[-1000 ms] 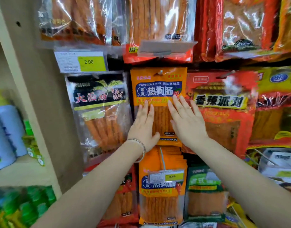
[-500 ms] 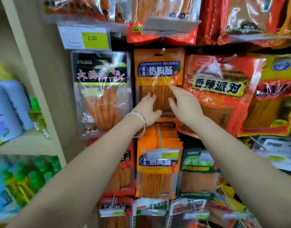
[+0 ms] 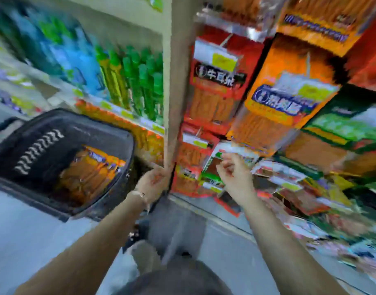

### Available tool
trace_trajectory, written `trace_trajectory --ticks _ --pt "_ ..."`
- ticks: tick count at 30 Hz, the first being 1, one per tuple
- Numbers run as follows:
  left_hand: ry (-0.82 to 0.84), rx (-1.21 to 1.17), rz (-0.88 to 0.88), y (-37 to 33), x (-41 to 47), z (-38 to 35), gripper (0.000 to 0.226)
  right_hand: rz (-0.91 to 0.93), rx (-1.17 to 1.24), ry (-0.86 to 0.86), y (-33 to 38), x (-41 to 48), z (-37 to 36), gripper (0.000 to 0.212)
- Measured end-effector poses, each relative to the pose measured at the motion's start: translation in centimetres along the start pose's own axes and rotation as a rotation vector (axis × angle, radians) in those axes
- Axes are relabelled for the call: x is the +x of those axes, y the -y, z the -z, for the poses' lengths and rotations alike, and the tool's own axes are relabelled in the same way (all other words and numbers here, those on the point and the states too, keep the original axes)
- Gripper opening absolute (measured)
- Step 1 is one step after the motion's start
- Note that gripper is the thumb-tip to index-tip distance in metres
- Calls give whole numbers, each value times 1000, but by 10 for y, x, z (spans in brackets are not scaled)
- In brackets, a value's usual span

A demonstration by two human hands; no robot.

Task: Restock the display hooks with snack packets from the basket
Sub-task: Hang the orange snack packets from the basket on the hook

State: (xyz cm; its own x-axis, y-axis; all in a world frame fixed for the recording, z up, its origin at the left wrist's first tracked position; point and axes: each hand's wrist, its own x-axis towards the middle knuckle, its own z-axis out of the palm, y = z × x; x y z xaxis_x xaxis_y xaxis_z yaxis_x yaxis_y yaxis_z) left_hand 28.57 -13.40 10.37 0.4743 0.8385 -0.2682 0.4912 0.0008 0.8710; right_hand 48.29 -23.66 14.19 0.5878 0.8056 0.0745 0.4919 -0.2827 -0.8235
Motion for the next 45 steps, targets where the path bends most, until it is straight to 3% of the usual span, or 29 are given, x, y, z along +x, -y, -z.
trace_trajectory --ticks 3,7,11,13,14,16,19,23,30,36,42,45 --pt "8 -56 378 89 -43 11 16 -270 -47 254 -35 -49 -63 26" --pt "65 -136 679 167 -101 48 14 -521 -212 623 -64 -109 -129 29" --pt "-11 -245 828 215 -135 110 18 -526 -366 967 -58 -148 -180 8" --pt "-93 -229 860 235 -137 145 20 -507 -447 1103 -46 -157 -209 25" --pt "-94 -226 868 244 -136 162 19 -513 -461 1112 -38 -159 -223 28" --pt "-69 -217 876 259 -129 193 18 -534 -444 1071 -19 -159 -251 11" --pt "-47 -177 851 272 -110 236 20 -587 -299 956 17 -149 -293 25" --pt "-52 -193 784 272 -76 281 23 -553 -84 819 66 -117 -345 16" --pt "-56 -252 696 263 -1 307 19 -584 38 840 96 -36 -415 12" --pt "-95 -454 756 263 67 298 18 -845 53 819 63 31 -468 19" --pt "-27 -356 805 300 136 284 10 -1229 51 670 -4 63 -527 23" --pt "50 -319 851 327 163 281 4 -1422 63 565 -33 67 -556 38"
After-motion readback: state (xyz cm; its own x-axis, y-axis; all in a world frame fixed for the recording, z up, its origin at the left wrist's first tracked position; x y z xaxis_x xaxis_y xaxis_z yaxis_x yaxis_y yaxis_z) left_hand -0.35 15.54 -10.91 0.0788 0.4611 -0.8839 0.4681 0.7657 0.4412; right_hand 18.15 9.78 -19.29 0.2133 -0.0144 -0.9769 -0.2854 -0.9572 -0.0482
